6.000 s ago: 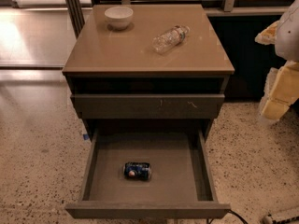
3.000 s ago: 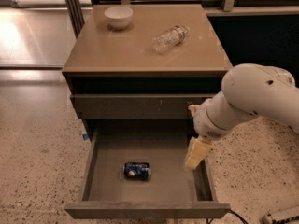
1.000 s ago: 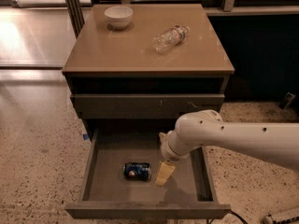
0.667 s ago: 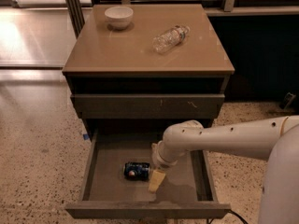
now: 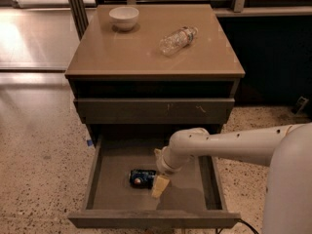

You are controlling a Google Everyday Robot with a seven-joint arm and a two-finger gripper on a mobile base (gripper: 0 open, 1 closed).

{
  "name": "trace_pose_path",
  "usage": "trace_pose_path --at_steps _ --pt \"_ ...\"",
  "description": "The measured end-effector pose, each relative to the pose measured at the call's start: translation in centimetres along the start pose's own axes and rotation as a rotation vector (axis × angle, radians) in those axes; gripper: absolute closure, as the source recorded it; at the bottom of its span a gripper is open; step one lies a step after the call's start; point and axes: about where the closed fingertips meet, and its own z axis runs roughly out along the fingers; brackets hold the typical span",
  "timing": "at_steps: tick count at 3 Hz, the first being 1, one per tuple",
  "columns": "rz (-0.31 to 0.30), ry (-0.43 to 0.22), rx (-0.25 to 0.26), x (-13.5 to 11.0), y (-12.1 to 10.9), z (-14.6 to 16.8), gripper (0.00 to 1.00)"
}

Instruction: Pick pepsi can from middle drawer and place on counter

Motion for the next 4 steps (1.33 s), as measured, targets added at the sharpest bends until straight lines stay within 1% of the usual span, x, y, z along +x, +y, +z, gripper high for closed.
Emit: trace_pose_path --at_steps 1,2,4 --pt "-0.021 -0.045 -0.004 -0.7 -1.3 2.8 0.0" --pt "-0.037 -0.075 -0.033 -1.4 -1.7 5.7 0.0" --pt "-0.043 -0.14 -0.103 -2.4 -0.9 10.6 0.0"
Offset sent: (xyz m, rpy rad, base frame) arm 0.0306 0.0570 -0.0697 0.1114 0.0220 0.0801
